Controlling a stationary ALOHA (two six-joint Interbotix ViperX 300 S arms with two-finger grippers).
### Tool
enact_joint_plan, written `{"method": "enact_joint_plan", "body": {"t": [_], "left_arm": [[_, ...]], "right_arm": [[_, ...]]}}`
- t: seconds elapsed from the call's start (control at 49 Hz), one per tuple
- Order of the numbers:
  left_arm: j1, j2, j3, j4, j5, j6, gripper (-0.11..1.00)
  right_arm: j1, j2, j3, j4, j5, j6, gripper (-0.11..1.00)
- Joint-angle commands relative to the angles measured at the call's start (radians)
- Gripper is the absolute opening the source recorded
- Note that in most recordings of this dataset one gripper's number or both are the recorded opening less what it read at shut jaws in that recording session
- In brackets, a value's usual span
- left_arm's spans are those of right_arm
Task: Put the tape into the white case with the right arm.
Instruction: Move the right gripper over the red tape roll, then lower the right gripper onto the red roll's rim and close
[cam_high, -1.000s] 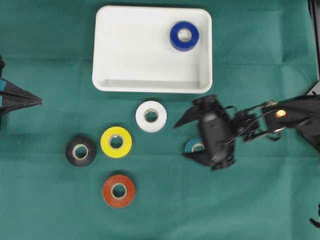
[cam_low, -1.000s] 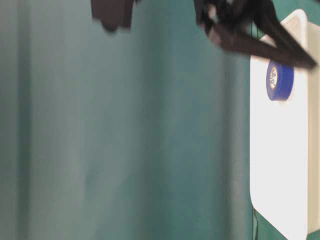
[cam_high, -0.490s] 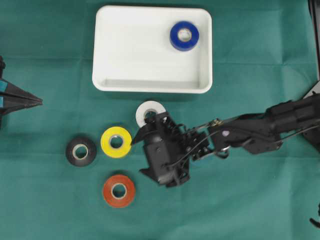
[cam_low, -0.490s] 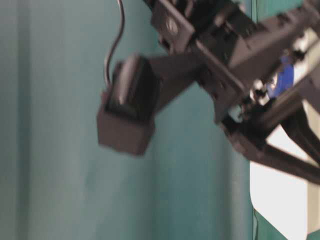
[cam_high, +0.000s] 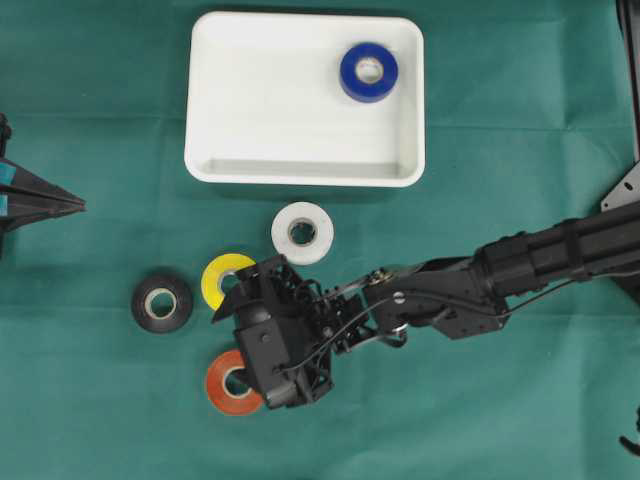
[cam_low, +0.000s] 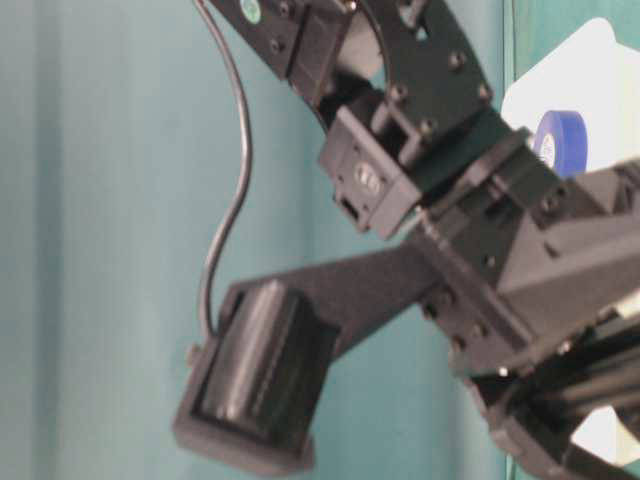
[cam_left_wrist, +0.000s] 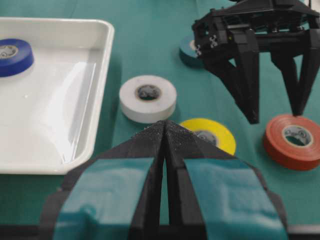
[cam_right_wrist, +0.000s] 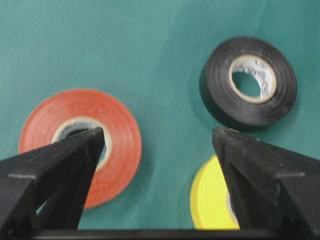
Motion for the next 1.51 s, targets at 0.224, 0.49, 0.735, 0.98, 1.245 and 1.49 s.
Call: {"method": "enact_joint_plan", "body": {"t": [0.224, 0.49, 0.735, 0.98, 1.245, 1.49], "left_arm": [[-0.002, -0.052, 0.009, -0.002, -0.005, 0.0, 0.0], [-0.002, -0.083, 0.014, -0.002, 0.046, 0.0, 0.0], [-0.002, -0.083, 0.015, -0.002, 0.051, 0.0, 0.0], [-0.002, -0.083, 0.015, -0.002, 0.051, 0.0, 0.0], [-0.002, -0.083, 0.011, -0.002, 0.051, 0.0, 0.0], [-0.002, -0.078, 0.009, -0.002, 0.049, 0.0, 0.0]], "right_arm": [[0.003, 0.009, -0.054, -0.002, -0.003, 0.003, 0.62], [0.021, 0.031, -0.081, 0.0, 0.072, 0.006, 0.62], [0.048, 0.061, -0.147, 0.006, 0.244, 0.018, 0.62], [0.054, 0.078, -0.16, 0.003, 0.259, 0.1, 0.62], [0.052, 0.08, -0.161, 0.003, 0.291, 0.124, 0.62], [0.052, 0.08, -0.161, 0.003, 0.302, 0.153, 0.62]]}}
